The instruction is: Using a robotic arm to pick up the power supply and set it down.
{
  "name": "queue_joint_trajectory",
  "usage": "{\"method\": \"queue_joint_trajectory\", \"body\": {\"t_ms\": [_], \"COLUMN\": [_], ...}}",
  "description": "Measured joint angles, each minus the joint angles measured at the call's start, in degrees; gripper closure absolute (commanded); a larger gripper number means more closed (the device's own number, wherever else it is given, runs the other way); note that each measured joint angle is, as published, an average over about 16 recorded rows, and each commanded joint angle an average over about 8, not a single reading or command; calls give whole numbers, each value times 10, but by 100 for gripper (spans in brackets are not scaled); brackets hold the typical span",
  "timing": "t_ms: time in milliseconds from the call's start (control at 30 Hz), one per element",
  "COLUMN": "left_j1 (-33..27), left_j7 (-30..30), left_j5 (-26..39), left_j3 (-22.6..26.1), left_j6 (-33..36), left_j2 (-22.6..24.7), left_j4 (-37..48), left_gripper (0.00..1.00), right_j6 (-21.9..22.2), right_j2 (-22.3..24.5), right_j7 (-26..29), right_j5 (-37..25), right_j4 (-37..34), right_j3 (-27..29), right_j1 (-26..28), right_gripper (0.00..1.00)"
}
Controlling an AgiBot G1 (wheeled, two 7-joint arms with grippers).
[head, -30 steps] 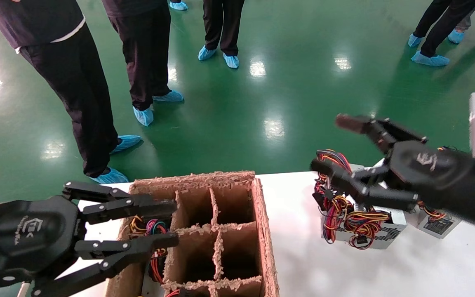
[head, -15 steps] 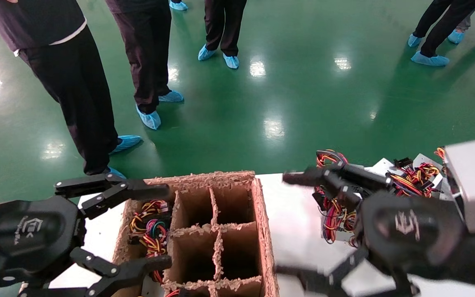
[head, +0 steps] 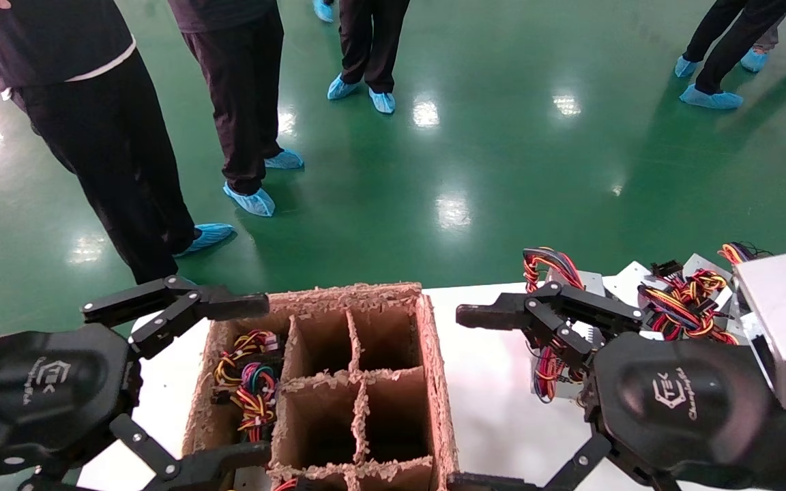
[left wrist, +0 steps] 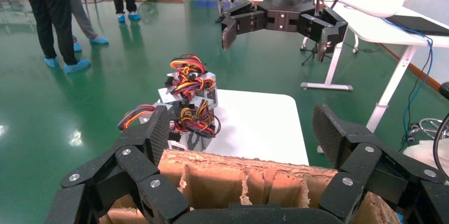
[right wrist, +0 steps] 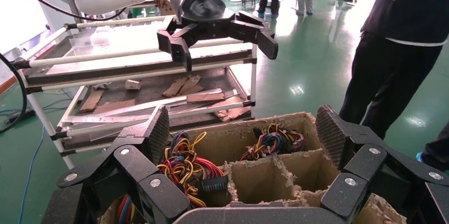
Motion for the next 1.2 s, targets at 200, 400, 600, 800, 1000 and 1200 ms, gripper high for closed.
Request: {"method": "queue_joint_trajectory", "body": {"t_ms": [200, 400, 600, 800, 1000, 1200], "left_j1": [0, 0, 0, 0, 0, 0], "left_j7": [0, 0, 0, 0, 0, 0], "left_j5": [0, 0, 0, 0, 0, 0], "left_j3": [0, 0, 0, 0, 0, 0], "left_j6": [0, 0, 0, 0, 0, 0], "left_j2": [0, 0, 0, 0, 0, 0], "left_j4": [0, 0, 0, 0, 0, 0], "left_gripper": [0, 0, 0, 0, 0, 0], "right_j6": [4, 6, 8, 9, 9, 10], "right_j2": [0, 0, 0, 0, 0, 0], "right_j7": [0, 0, 1, 1, 1, 1], "right_j5": [-1, -1, -2, -2, -2, -3], "right_j4": [-1, -2, -3, -3, -3, -3], "right_j3": [2, 4, 5, 5, 5, 6], "right_j1": [-2, -3, -4, -4, -4, -5], "right_gripper": [0, 0, 0, 0, 0, 0]}}
